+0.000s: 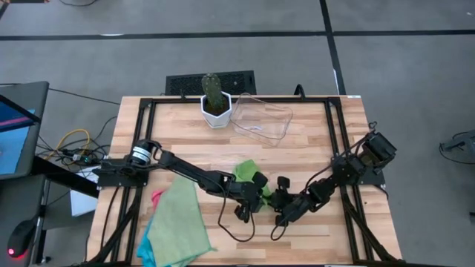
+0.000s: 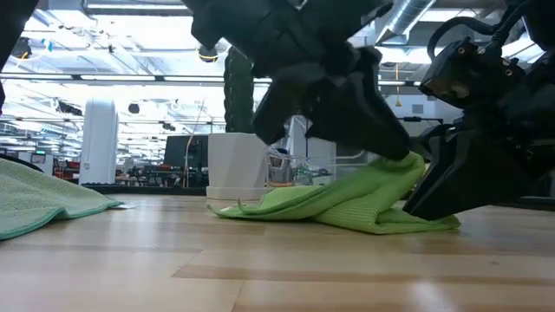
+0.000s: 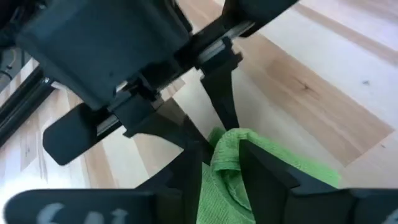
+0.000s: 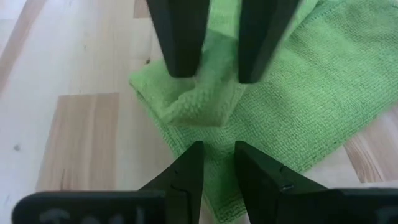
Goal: Fold microfiber towels
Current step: Fold the green towel
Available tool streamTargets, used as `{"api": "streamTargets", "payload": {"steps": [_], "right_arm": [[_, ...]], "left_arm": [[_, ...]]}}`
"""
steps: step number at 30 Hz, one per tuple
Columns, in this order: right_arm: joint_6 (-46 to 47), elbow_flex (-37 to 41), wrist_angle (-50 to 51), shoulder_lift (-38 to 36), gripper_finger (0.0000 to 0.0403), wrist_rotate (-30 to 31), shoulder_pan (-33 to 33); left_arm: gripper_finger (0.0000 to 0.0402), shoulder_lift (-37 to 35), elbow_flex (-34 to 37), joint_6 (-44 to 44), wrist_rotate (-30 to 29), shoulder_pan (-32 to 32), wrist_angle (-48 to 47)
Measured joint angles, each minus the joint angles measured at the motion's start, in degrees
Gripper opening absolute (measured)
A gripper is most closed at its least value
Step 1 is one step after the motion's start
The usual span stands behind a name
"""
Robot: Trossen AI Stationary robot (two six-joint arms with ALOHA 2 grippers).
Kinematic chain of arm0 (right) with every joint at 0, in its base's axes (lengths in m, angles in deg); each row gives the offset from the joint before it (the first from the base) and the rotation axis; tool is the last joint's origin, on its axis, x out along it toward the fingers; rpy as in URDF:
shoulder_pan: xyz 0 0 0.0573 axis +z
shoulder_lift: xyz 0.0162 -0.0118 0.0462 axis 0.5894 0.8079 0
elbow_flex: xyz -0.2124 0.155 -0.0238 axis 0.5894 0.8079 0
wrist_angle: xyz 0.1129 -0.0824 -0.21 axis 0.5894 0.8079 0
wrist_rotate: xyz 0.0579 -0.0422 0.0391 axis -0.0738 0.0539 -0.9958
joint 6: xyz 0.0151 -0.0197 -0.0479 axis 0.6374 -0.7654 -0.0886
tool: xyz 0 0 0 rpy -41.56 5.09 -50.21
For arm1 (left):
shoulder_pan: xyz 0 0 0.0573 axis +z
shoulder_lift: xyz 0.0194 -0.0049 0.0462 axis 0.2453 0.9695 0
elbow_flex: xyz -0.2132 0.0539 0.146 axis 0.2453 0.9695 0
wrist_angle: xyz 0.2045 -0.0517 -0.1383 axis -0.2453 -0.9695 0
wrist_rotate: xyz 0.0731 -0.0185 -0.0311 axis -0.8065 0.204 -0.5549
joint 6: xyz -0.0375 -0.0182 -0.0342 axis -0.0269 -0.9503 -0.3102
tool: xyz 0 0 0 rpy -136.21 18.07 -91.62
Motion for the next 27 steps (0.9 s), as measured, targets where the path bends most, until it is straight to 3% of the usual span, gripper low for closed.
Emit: {"api": "streamTargets", "payload": {"steps": [5,9,14,19,23,27], "right_arm": [[0.0,0.0,0.0,0.0,0.0115,0.0,0.0],[0.0,0.0,0.1,0.0,0.0115,0.0,0.0],[0.1,0.0,0.1,0.0,0.0115,0.0,0.0],[0.5,0.0,0.2,0.0,0.0115,0.0,0.0],[0.5,0.0,0.0,0.0,0.0115,0.0,0.0],[0.3,0.0,0.0,0.0,0.0115,0.0,0.0]], "left_arm": [[0.0136,0.0,-0.4,0.0,1.5,0.1,-0.3],[0.0155,-0.1,-2.0,1.5,-2.4,0.0,-3.6],[0.0173,-0.7,-12.1,-0.7,-10.8,-0.9,-24.5],[0.0170,-2.8,-19.2,-10.7,-4.8,-0.9,-47.3],[0.0162,-7.2,-15.2,-17.2,-2.4,-1.1,-53.9],[0.0155,-10.1,-4.3,-16.8,-2.6,-2.2,-45.7]]}}
